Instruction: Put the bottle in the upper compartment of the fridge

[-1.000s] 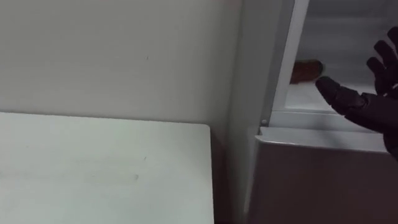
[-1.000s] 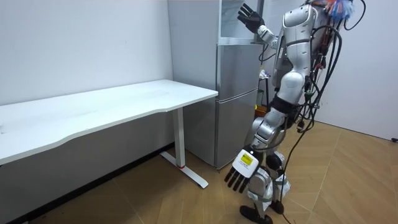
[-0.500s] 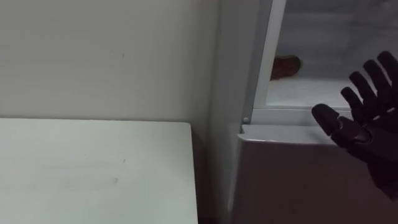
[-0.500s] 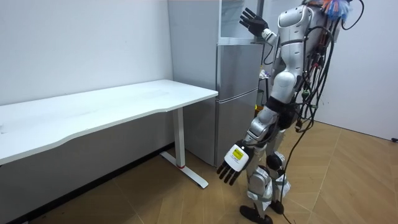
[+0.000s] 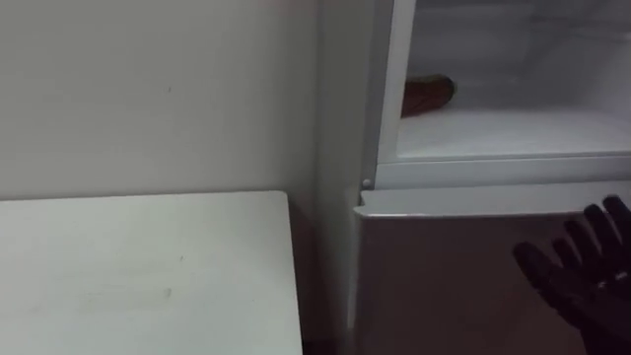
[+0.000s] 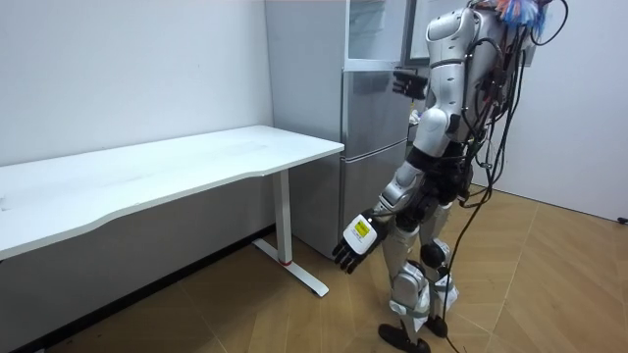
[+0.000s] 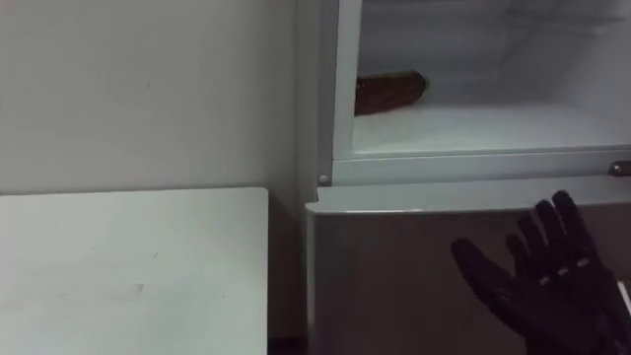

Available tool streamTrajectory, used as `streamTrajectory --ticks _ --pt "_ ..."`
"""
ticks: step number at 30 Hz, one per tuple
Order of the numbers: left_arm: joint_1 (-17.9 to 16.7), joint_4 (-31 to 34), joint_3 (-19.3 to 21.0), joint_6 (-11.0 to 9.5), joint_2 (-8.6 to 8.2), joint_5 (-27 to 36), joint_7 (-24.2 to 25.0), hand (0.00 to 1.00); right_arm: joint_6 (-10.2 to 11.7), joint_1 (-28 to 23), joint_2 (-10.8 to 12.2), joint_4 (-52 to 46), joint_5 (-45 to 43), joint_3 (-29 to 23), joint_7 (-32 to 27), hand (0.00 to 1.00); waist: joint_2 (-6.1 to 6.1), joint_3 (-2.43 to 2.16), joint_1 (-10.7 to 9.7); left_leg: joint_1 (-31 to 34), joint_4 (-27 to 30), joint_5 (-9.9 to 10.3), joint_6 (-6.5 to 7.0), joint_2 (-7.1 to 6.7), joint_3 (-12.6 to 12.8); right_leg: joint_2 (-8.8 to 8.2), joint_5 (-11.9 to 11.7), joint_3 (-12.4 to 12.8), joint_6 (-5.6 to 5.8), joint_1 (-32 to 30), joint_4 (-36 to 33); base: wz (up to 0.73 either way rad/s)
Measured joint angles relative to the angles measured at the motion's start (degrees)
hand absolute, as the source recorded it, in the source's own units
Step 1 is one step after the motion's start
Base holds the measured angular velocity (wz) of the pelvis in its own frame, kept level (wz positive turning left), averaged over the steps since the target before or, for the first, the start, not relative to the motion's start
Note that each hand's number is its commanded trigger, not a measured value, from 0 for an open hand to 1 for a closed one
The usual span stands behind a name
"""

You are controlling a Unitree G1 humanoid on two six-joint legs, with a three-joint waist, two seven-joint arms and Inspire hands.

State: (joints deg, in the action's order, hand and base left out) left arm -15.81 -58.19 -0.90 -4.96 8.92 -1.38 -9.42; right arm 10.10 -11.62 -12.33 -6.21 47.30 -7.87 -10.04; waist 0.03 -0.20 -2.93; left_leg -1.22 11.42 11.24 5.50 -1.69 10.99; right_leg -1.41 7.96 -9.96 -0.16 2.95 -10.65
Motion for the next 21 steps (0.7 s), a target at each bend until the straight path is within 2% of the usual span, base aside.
streamTrajectory --ticks 3,4,8,12,16,21 --pt "0.81 -0.93 0.05 -0.19 -0.38 0.01 -0.1 0.0 -0.03 -1.01 1.37 7.93 -0.62 0.03 -2.04 0.0 0.2 -0.13 -0.05 0.03 0.0 -0.1 0.14 -0.02 0.03 -0.02 0.0 0.03 0.0 -0.08 -0.05 0.0" --pt "1.13 -1.61 0.07 -0.25 -0.62 0.24 -0.14 0.0 -0.04 -1.86 1.6 10.08 -0.6 0.2 -2.82 0.0 0.1 0.04 0.03 0.0 -0.01 -0.15 0.26 -0.02 0.04 -0.02 0.01 0.06 0.01 -0.07 -0.06 0.0" --pt "1.75 -1.54 0.03 -0.45 -0.74 1.97 -0.15 0.0 -0.02 -2.85 1.61 17.21 -0.67 1.61 -6.28 0.0 0.68 -0.04 -0.2 0.23 0.0 -0.17 0.24 -0.07 0.17 -0.02 0.21 0.24 -0.07 -0.69 0.06 0.0" --pt "1.7 -1.52 -0.35 -1.69 -0.72 2.65 -0.19 0.0 0.86 -2.96 1.75 23.91 -2.7 2.37 -8.71 0.0 0.58 -0.12 -0.19 -0.06 0.0 -0.22 0.16 -0.05 0.62 -0.1 0.67 0.32 -0.11 -0.75 0.18 -0.03" --pt "1.43 -1.48 -0.56 -1.85 -0.72 4.66 -0.53 0.0 1.51 -2.79 1.96 35.67 -7.32 2.53 -11.16 0.0 0.44 -0.12 -0.25 -0.32 -0.18 -0.21 0.17 -0.06 0.85 -0.16 0.82 0.24 -0.02 -0.75 0.17 0.0" --pt "1.57 -1.56 -0.56 -2.12 -1.27 5.16 -1.29 0.0 1.67 -3.66 3.33 44.41 -9.87 2.64 -13.2 0.0 0.17 -0.04 -0.82 -0.34 -0.61 -0.19 0.12 -0.14 0.84 -0.19 1.34 0.49 0.0 -0.83 0.06 0.0"
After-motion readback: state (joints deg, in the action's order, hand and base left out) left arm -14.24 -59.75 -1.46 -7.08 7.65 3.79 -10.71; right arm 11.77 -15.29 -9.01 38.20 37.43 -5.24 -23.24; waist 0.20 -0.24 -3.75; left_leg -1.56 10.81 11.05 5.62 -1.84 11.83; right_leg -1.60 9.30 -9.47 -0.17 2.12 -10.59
